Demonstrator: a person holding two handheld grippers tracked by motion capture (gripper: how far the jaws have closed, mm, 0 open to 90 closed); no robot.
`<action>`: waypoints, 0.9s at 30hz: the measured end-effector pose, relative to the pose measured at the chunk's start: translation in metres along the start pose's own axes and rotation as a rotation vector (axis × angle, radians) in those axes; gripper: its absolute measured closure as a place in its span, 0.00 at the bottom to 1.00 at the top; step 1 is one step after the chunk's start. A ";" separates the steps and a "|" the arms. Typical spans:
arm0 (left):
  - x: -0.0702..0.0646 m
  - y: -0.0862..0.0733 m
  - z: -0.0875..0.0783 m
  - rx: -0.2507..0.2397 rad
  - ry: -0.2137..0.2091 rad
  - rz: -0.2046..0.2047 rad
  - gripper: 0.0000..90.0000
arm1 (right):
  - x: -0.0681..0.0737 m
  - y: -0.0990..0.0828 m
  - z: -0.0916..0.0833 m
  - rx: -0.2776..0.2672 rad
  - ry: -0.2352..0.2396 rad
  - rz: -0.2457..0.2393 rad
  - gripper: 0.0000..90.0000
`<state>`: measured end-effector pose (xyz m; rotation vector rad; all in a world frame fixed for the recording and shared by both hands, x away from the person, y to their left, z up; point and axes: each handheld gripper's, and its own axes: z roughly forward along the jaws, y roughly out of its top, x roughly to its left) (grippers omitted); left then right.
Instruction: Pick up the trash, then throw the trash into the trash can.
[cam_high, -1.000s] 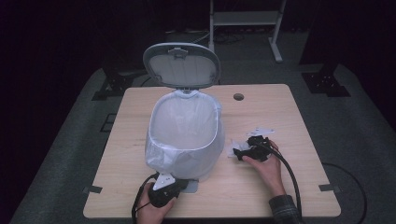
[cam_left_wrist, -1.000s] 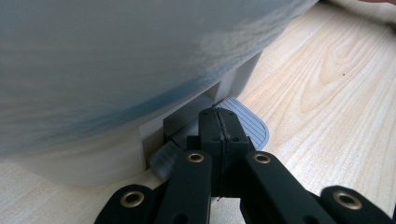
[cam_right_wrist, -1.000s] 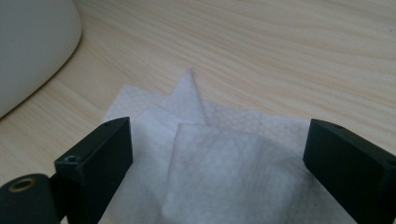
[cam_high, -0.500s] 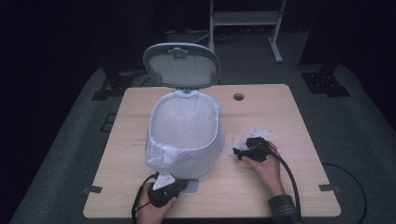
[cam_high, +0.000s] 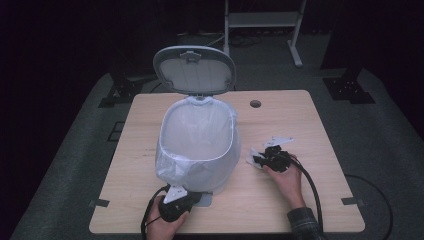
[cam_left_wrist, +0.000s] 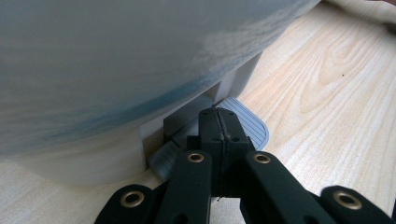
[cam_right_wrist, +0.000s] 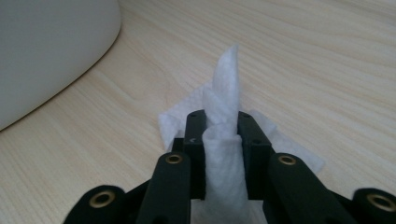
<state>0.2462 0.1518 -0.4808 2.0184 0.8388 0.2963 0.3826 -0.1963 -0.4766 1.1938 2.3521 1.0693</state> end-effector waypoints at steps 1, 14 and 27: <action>0.000 0.000 0.000 0.000 0.000 0.000 1.00 | 0.000 0.000 0.000 -0.001 0.004 0.001 0.86; 0.000 0.000 0.000 -0.001 -0.007 -0.020 1.00 | -0.013 0.006 -0.023 -0.034 0.080 0.030 0.88; 0.000 0.000 0.000 -0.001 0.001 -0.004 1.00 | -0.021 0.008 -0.045 -0.068 0.140 0.008 0.88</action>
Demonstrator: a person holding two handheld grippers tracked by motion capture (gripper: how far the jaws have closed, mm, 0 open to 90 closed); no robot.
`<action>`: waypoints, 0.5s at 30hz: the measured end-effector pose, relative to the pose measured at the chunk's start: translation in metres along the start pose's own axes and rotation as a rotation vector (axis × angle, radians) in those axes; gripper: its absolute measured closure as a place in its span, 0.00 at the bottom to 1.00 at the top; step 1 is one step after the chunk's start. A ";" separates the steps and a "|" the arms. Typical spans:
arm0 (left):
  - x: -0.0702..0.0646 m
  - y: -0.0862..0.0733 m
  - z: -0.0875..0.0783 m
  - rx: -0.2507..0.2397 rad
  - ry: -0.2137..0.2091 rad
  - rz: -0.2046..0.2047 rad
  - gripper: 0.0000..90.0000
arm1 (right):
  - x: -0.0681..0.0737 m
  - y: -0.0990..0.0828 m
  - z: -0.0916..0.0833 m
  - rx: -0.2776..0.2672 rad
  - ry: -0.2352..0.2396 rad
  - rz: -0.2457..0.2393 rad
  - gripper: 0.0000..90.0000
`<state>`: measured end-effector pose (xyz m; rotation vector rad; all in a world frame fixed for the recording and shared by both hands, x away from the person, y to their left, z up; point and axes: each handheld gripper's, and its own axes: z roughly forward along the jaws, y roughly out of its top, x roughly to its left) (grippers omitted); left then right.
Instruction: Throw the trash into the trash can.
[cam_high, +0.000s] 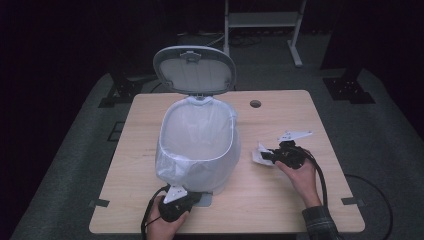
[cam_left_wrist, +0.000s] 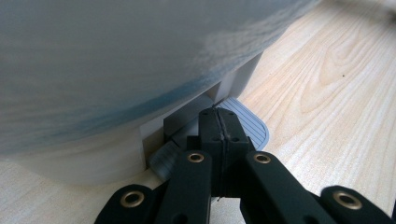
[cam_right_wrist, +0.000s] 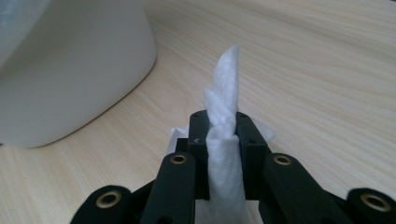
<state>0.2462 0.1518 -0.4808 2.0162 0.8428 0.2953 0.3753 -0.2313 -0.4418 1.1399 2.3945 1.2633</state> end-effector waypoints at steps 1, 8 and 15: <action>0.000 0.000 0.000 0.000 0.000 -0.001 1.00 | 0.000 0.000 -0.003 -0.002 0.011 -0.002 0.88; 0.000 0.000 0.000 0.000 0.000 -0.001 1.00 | 0.001 0.001 -0.010 -0.020 0.040 -0.013 0.87; 0.000 0.000 0.000 0.000 0.001 0.001 1.00 | 0.001 0.006 -0.019 -0.026 0.082 -0.025 0.88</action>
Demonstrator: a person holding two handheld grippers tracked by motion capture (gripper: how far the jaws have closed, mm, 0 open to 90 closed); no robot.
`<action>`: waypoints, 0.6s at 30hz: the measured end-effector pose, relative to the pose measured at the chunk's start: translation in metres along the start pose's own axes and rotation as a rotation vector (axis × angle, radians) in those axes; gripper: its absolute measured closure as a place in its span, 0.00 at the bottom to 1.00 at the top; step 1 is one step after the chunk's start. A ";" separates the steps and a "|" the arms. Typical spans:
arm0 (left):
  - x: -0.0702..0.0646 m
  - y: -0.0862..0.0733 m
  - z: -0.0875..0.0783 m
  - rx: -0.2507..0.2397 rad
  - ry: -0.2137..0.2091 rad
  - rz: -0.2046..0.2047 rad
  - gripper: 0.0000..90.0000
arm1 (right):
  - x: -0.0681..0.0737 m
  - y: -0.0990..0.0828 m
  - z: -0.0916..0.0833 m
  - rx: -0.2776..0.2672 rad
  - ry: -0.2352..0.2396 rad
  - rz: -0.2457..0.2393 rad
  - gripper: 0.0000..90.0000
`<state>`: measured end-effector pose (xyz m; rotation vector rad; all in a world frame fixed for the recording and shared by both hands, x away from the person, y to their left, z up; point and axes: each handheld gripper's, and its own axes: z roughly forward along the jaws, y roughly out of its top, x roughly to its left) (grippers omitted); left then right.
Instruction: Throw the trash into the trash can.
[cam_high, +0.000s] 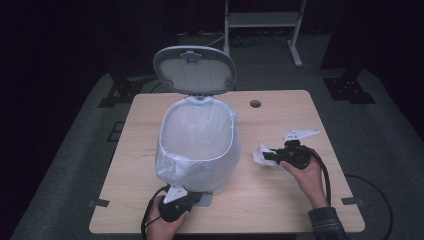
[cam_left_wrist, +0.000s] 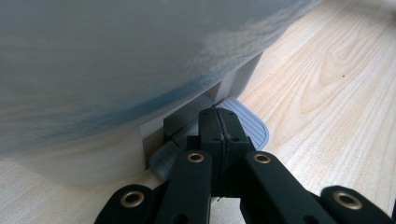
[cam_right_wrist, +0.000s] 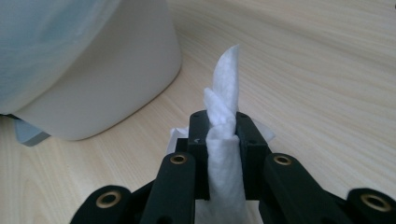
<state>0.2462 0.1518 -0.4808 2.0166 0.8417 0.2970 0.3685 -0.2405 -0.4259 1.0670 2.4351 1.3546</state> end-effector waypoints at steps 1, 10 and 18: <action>0.000 0.000 0.000 0.000 0.000 0.000 1.00 | 0.000 0.000 0.000 0.000 0.000 0.000 0.88; 0.000 0.000 0.000 0.000 0.000 0.000 1.00 | 0.005 0.010 -0.011 -0.020 0.029 -0.021 0.87; 0.000 0.000 0.000 0.000 0.000 -0.003 1.00 | 0.009 0.019 -0.017 -0.035 0.047 -0.040 0.87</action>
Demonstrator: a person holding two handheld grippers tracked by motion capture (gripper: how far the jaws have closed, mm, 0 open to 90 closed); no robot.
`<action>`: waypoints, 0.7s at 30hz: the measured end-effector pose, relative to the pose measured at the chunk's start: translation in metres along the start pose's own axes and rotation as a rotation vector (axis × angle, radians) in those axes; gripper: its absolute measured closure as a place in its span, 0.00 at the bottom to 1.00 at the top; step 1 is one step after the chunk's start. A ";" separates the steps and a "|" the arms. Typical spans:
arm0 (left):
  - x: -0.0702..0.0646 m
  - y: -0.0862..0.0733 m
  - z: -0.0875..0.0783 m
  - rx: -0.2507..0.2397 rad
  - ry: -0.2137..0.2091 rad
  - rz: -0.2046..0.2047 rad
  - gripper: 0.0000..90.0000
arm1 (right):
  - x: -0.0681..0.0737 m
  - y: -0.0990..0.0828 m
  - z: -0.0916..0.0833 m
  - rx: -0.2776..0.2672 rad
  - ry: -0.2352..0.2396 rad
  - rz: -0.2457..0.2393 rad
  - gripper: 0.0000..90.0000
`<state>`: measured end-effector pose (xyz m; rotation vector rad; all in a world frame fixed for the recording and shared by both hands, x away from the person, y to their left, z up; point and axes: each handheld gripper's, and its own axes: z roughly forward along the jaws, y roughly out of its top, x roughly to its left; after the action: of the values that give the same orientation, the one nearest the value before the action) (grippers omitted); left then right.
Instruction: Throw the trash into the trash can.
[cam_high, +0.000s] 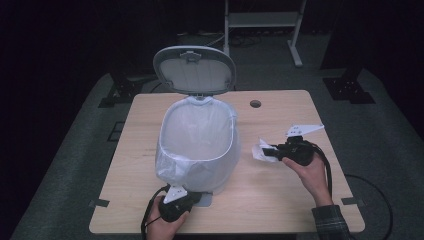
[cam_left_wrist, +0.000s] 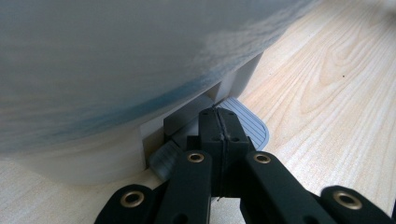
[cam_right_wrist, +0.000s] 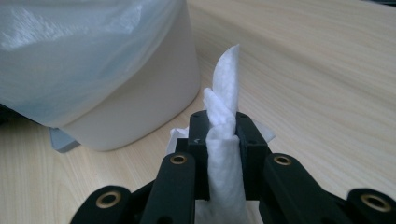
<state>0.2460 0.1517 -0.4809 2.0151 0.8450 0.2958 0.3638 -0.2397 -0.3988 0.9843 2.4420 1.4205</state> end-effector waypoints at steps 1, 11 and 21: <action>0.000 0.000 0.000 0.000 0.000 0.000 1.00 | 0.000 0.001 0.000 0.003 0.003 -0.004 0.87; 0.000 0.000 0.000 0.000 0.000 -0.002 1.00 | 0.003 0.013 -0.008 -0.019 0.018 -0.021 0.87; -0.001 0.000 0.000 -0.002 -0.001 -0.012 1.00 | 0.006 0.024 -0.017 -0.040 0.030 -0.040 0.87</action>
<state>0.2456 0.1513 -0.4810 2.0071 0.8555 0.2892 0.3628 -0.2403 -0.3689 0.9065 2.4298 1.4755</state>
